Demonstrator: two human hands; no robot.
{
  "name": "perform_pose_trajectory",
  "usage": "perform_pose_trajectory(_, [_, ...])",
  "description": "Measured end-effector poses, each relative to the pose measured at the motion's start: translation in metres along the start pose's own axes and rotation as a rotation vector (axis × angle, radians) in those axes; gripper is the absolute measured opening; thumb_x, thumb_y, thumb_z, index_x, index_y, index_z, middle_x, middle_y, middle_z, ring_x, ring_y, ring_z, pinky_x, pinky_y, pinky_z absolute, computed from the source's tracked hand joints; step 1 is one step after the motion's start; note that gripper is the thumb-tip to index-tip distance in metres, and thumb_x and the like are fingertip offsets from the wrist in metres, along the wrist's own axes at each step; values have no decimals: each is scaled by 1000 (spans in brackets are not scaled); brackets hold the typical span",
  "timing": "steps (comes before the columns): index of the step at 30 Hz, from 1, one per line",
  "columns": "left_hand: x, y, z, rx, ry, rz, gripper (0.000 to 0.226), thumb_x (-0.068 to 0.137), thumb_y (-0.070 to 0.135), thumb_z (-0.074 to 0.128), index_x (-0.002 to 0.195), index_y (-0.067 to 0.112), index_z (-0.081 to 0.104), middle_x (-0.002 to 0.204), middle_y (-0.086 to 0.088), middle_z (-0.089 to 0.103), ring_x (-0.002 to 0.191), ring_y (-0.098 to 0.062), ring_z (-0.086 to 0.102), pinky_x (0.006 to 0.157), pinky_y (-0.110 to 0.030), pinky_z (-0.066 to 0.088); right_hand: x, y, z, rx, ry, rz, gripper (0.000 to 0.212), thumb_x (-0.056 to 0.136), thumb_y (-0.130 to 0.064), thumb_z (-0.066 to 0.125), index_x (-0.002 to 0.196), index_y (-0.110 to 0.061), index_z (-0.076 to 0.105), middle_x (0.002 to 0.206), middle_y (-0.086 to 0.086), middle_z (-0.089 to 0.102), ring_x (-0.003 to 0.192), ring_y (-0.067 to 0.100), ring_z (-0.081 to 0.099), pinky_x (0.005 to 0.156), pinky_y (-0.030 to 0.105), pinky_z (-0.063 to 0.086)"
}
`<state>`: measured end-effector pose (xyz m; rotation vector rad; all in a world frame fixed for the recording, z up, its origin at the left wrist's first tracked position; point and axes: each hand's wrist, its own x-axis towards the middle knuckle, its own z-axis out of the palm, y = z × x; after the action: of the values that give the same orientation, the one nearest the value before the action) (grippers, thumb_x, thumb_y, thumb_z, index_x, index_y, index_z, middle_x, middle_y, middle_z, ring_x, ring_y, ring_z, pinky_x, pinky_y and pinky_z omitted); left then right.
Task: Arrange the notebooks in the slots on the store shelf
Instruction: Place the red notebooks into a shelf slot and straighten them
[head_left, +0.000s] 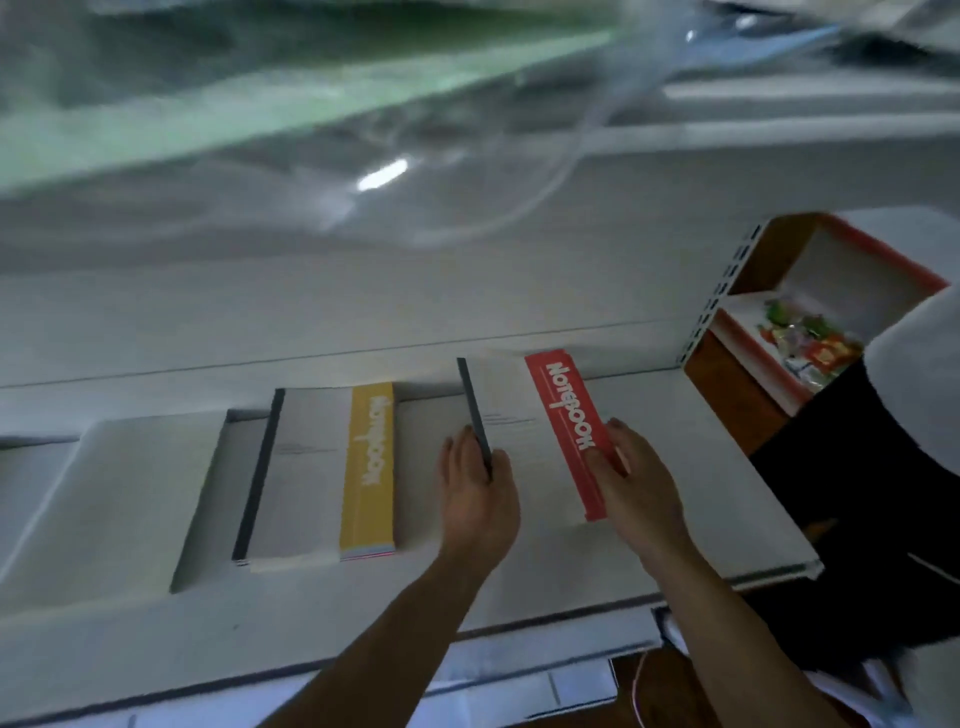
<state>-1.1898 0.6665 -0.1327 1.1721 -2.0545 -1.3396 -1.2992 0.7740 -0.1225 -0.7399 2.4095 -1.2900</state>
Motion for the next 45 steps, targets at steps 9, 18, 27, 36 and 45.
perform_pose_trajectory(9, [8,-8,15,495,-55,-61,63,103,41,25,154,9,6,163,-5,2,149,-23,-10,120,-38,-10,6,32,-5,35,-120,-49,30,99,-33,47,128,-26,47,109,-9,58,89,-10,57,59,0,44])
perform_pose_trajectory(18, [-2,5,20,-274,-79,-84,32,102,22,45,119,48,38,105,23,60,88,18,60,71,-2,46,7,24,-17,235,-240,15,39,101,-28,44,138,-34,35,119,-19,51,88,-8,55,69,2,42])
perform_pose_trajectory(27, [-3,8,14,-574,-130,-173,50,97,38,53,142,19,42,129,-5,61,113,-8,61,96,-28,50,8,24,-16,290,-335,21,37,102,-28,42,133,-47,33,116,-22,53,95,-11,55,69,6,44])
perform_pose_trajectory(36, [-7,19,9,-595,-150,-229,62,100,35,45,154,24,16,151,6,35,129,-6,35,109,-26,26,5,16,-15,256,-341,9,38,102,-25,42,129,-51,31,105,-30,50,91,-9,53,74,10,40])
perform_pose_trajectory(45, [-40,12,-58,-282,-6,-38,41,97,30,55,137,22,51,126,7,56,109,1,53,86,-3,37,0,-40,9,-205,-53,-246,31,94,-14,53,124,-14,60,129,6,58,117,23,54,88,20,34])
